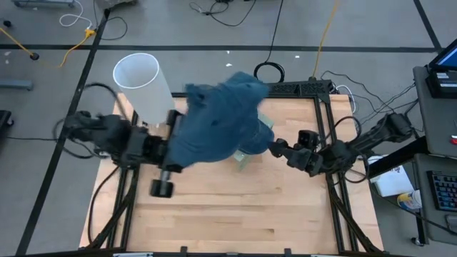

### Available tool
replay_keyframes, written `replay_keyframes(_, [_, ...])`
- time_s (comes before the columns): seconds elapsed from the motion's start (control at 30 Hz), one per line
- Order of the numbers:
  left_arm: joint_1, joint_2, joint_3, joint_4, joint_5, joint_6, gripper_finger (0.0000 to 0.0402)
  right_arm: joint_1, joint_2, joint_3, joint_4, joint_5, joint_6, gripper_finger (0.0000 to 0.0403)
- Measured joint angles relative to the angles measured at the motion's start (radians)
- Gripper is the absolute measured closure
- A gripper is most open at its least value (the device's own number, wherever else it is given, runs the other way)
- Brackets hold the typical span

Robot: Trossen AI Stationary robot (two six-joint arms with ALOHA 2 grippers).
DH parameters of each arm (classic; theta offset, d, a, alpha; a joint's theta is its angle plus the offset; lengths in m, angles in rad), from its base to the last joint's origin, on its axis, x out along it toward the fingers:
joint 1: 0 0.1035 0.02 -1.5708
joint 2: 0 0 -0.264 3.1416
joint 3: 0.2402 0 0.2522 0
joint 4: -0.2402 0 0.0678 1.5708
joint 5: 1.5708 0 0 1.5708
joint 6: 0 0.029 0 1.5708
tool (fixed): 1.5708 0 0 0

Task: Pick & Place hat
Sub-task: Stack the blue cap on top of the stacked blue caps on the shelf

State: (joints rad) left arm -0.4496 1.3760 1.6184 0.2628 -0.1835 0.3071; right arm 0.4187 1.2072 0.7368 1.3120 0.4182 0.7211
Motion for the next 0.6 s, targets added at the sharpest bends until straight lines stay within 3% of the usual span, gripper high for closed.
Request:
replay_keyframes(0.17, [0.084, 0.09, 0.0, 0.085, 0.123, -0.046, 0.0393, 0.0, 0.024, 0.0, 0.008, -0.005, 0.042, 0.0074])
replay_keyframes(0.37, [0.158, 0.218, 0.0, 0.244, 0.242, -0.108, 0.0393, 0.0, 0.028, 0.0, 0.024, -0.092, 0.059, 0.0074])
replay_keyframes(0.6, [0.204, 0.338, 0.0, 0.398, 0.296, -0.186, 0.0393, 0.025, 0.028, 0.001, 0.162, -0.161, -0.023, 0.0074])
